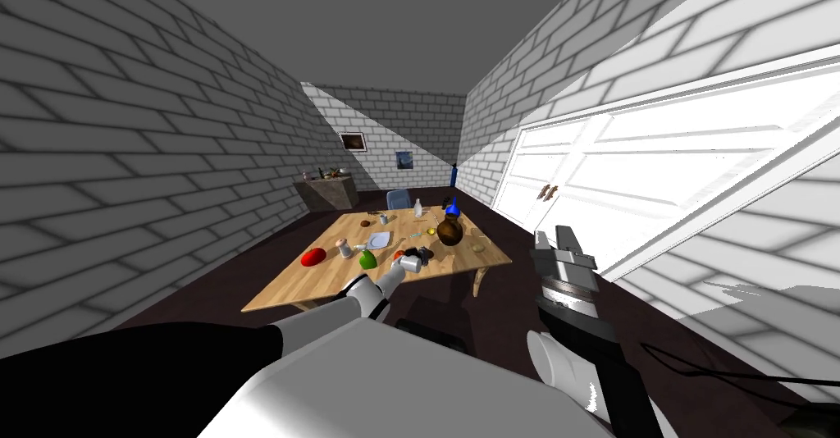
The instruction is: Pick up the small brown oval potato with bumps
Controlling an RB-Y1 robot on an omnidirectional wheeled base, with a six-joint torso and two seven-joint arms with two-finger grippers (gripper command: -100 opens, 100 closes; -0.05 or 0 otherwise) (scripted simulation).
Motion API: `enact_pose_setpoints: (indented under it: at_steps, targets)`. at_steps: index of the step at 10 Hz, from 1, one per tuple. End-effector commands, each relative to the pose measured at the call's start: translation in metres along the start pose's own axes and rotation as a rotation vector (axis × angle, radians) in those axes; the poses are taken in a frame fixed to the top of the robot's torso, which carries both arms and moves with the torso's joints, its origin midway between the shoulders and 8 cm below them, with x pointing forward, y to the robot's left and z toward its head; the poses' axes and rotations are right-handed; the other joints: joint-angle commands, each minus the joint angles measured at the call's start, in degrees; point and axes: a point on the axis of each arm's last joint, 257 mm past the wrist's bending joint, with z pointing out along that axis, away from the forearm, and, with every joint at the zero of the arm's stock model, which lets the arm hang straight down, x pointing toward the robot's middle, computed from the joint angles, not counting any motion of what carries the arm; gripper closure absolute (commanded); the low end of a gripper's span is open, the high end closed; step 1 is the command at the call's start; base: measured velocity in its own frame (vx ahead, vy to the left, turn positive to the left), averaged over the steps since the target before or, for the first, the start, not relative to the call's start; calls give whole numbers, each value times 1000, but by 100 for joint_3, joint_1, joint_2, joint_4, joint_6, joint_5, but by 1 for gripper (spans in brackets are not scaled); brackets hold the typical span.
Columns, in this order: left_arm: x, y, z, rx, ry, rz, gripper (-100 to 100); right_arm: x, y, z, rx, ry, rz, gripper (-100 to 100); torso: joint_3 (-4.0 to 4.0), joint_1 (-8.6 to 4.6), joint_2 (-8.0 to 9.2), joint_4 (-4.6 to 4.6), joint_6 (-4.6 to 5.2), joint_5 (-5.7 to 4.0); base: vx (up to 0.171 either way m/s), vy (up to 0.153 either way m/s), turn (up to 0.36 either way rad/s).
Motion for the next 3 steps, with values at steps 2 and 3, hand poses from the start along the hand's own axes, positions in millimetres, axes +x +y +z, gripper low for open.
enact_pose_setpoints:
  at_steps: [2, 3]
  targets:
    - [0, -2, 0, 3, -2, -9, 100, 0, 0, 0, 0, 0, 0, 0, -1, -2, -1, 0, -3, 1, -19, 17, -22]
    - [-1, -2, 0, 3, -2, -12, 0, 0, 0, 0, 0, 0, 0, 0, -4, -6, -6, -2, -4, 1, 0, 0, 0]
